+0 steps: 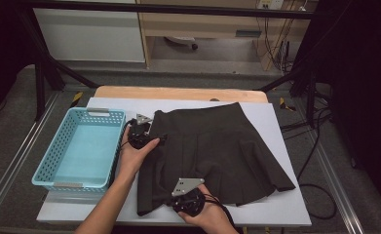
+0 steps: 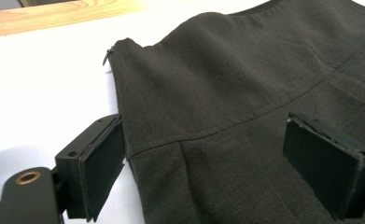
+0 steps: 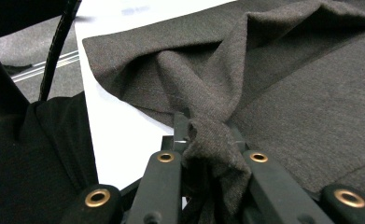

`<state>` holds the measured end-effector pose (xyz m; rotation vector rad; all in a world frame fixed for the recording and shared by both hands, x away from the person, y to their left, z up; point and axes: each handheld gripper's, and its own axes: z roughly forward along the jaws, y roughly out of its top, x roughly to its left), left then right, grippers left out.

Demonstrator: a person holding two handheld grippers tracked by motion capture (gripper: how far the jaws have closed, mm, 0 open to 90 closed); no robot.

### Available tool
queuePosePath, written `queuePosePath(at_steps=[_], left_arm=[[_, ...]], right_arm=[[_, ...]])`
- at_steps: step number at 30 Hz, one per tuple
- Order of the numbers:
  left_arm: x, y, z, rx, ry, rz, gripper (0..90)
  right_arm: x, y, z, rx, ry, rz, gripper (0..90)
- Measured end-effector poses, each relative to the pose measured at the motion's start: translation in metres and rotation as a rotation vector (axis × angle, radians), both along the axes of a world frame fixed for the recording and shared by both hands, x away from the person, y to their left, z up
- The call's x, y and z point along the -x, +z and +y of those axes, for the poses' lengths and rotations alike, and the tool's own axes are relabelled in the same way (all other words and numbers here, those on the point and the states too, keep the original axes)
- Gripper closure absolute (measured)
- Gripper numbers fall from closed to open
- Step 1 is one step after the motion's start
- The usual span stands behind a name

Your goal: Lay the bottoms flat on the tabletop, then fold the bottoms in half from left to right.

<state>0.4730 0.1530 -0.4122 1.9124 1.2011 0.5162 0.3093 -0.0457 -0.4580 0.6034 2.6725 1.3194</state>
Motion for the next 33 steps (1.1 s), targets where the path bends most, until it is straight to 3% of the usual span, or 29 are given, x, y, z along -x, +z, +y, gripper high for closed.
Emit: queuePosePath(at_steps=[11,24,33], left_arm=[[-0.001,-0.003,-0.002,-0.002,0.007,-0.002,15.3],[-0.005,-0.016,0.003,-0.026,0.06,0.006,24.3],[-0.008,-0.031,0.005,-0.036,0.078,0.043,25.1]], right_arm=[[0.002,0.001,-0.007,0.014,0.011,-0.002,82.5],[0.001,0.001,-0.007,0.012,0.013,0.002,82.3],[0.001,0.0,-0.008,0.006,0.013,0.007,82.2]])
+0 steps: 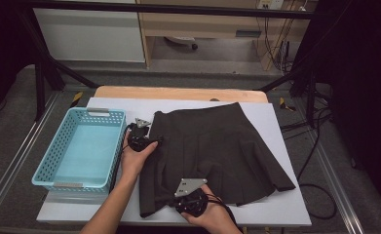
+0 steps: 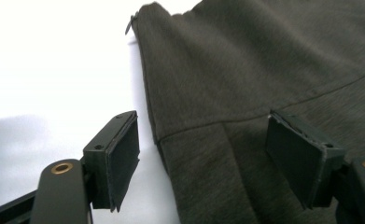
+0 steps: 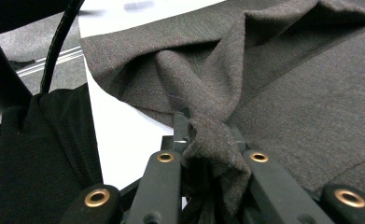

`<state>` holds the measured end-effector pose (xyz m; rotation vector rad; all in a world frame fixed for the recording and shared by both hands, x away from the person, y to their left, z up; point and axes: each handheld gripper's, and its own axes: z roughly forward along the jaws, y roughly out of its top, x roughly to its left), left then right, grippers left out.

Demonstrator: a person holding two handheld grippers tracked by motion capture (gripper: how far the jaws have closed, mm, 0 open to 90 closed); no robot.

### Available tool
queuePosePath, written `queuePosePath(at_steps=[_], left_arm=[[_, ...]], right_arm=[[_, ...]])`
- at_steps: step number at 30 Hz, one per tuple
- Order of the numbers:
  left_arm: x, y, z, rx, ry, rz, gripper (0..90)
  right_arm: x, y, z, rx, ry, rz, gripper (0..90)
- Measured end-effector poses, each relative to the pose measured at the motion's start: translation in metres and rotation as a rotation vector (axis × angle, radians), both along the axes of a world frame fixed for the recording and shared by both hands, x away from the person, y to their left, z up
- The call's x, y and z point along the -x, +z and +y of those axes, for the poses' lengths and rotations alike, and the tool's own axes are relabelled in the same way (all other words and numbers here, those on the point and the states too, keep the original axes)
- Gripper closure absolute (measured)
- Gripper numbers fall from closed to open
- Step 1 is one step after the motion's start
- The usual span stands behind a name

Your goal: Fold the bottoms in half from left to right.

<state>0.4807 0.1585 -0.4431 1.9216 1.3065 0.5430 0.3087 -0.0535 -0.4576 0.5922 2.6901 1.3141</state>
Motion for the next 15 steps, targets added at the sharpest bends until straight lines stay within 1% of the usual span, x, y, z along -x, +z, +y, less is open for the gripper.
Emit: queuePosePath(at_steps=[2,7,11,13,15], left_arm=[[0.0,-0.003,0.001,0.004,0.001,0.009,24.9],[-0.002,-0.012,0.0,-0.004,-0.004,0.039,24.3],[0.0,-0.014,0.0,0.002,-0.001,0.022,23.6],[0.001,-0.013,-0.001,-0.022,-0.008,0.021,24.5],[0.002,-0.013,-0.003,-0.021,-0.023,0.019,31.2]], right_arm=[[0.0,0.0,0.0,0.001,0.001,0.001,82.2],[0.0,0.0,0.0,0.0,0.0,0.005,82.1],[0.0,0.0,0.0,-0.001,0.0,0.006,82.0],[-0.001,0.0,0.0,-0.002,0.0,0.007,82.0],[-0.001,0.0,0.0,-0.002,-0.001,0.008,82.0]])
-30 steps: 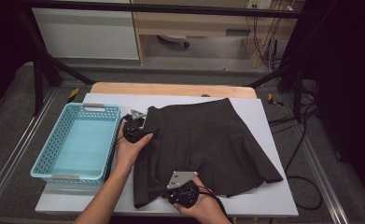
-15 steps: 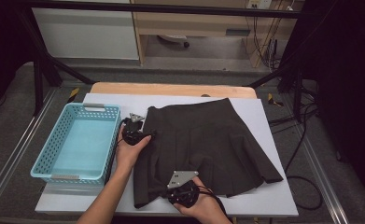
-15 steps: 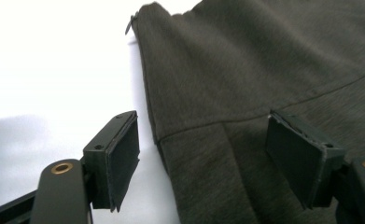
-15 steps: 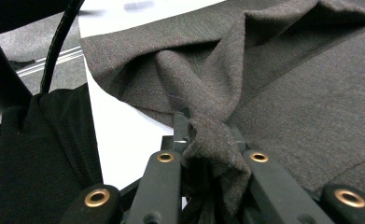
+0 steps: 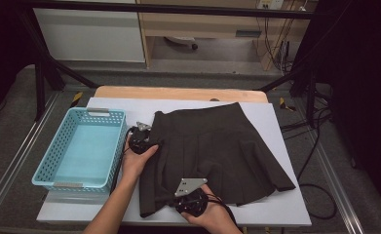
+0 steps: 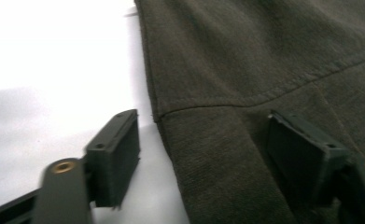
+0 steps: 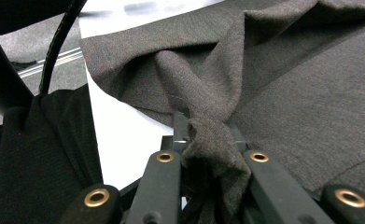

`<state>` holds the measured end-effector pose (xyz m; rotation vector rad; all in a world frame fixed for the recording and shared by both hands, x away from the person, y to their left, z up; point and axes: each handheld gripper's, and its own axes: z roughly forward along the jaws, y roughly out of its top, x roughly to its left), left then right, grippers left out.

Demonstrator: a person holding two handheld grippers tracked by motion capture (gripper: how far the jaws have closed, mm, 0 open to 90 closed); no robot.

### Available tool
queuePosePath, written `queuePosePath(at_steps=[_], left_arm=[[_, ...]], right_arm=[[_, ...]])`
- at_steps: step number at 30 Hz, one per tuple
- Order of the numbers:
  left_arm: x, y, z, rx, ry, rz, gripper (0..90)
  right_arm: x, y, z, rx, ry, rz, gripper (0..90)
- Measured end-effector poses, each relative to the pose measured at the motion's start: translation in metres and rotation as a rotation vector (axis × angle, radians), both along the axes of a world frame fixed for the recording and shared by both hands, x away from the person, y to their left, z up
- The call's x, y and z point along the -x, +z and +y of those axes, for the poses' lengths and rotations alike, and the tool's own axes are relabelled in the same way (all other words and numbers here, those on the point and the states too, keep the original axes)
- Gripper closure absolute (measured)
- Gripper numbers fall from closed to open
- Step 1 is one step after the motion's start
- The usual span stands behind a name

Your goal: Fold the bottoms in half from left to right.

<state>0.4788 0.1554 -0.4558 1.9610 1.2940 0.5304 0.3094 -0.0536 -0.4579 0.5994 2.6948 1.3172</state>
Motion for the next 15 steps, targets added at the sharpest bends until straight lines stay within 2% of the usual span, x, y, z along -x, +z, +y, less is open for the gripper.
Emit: queuePosePath(at_steps=[2,3,6,7,9,11,12,15], left_arm=[[0.001,0.001,-0.001,-0.001,-0.008,-0.003,40.1],[0.001,0.001,-0.001,0.013,-0.012,0.0,49.4],[0.002,0.002,-0.002,0.012,-0.024,-0.006,67.4],[0.002,0.002,-0.002,0.022,-0.03,-0.004,69.6],[0.002,0.002,-0.004,0.067,-0.034,0.017,75.1],[0.002,0.004,-0.007,0.049,-0.036,0.011,76.1],[0.001,0.006,-0.007,0.053,-0.039,0.012,76.8],[0.001,0.021,-0.004,0.101,-0.04,-0.019,77.9]], right_arm=[[0.0,0.0,0.0,0.0,0.0,0.001,82.1],[0.0,0.0,0.0,-0.001,0.0,0.001,82.0],[-0.001,0.0,0.0,-0.003,-0.001,0.004,82.0],[-0.001,0.0,0.0,-0.004,0.0,0.005,82.1],[-0.001,0.0,0.0,-0.002,0.001,0.004,82.2],[-0.001,0.001,0.001,0.003,0.003,0.0,82.5],[-0.001,0.002,0.001,0.0,0.0,0.001,82.6],[0.0,0.01,0.002,-0.016,-0.004,-0.012,82.7]])
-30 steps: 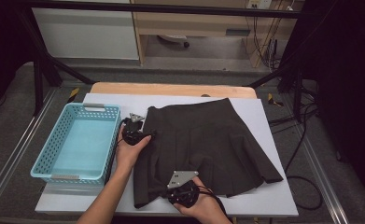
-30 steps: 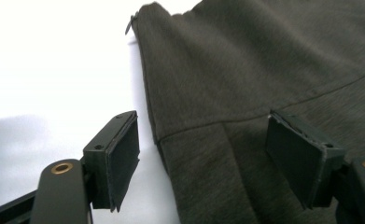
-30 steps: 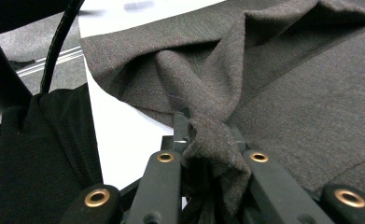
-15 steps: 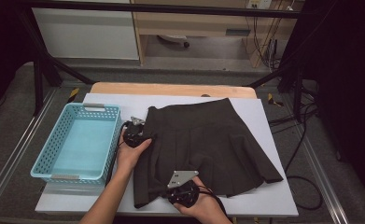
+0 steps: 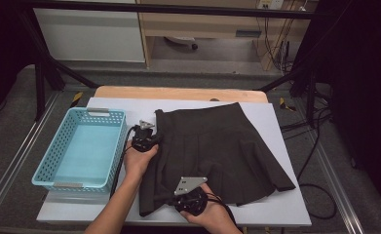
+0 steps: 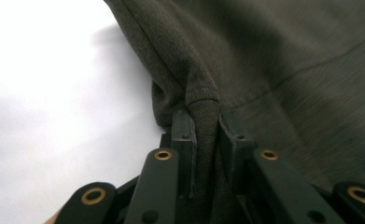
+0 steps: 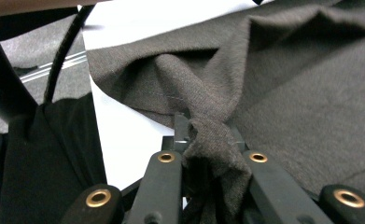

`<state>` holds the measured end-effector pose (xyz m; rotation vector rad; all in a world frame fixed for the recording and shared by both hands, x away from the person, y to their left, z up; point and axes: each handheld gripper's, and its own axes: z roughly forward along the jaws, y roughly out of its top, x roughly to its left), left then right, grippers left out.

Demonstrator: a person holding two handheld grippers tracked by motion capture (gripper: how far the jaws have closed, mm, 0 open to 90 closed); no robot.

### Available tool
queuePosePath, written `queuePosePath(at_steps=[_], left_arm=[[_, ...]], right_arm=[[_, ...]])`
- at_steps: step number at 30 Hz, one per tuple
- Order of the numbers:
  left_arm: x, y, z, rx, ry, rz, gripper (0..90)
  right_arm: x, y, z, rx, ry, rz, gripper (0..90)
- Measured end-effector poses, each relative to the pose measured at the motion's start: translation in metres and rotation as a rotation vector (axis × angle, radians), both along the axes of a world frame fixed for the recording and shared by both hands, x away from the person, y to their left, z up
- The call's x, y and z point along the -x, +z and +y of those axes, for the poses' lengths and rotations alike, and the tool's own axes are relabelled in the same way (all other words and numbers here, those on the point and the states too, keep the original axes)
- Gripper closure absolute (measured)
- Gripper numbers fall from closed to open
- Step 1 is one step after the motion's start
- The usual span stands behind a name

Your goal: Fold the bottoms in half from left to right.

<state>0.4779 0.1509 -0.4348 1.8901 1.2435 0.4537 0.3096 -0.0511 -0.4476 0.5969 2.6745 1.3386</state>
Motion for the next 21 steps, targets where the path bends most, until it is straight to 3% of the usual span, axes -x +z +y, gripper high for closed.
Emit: queuePosePath(at_steps=[6,11,21], left_arm=[[-0.009,0.035,0.01,0.116,-0.004,-0.004,78.3],[-0.017,0.049,0.018,0.192,-0.012,0.027,78.4],[-0.019,0.07,0.024,0.199,-0.033,0.0,78.5]], right_arm=[[-0.004,0.018,0.005,-0.041,-0.019,-0.034,82.7],[-0.008,0.028,0.008,-0.071,-0.035,-0.039,82.7],[-0.012,0.039,0.012,-0.103,-0.041,-0.05,82.7]])
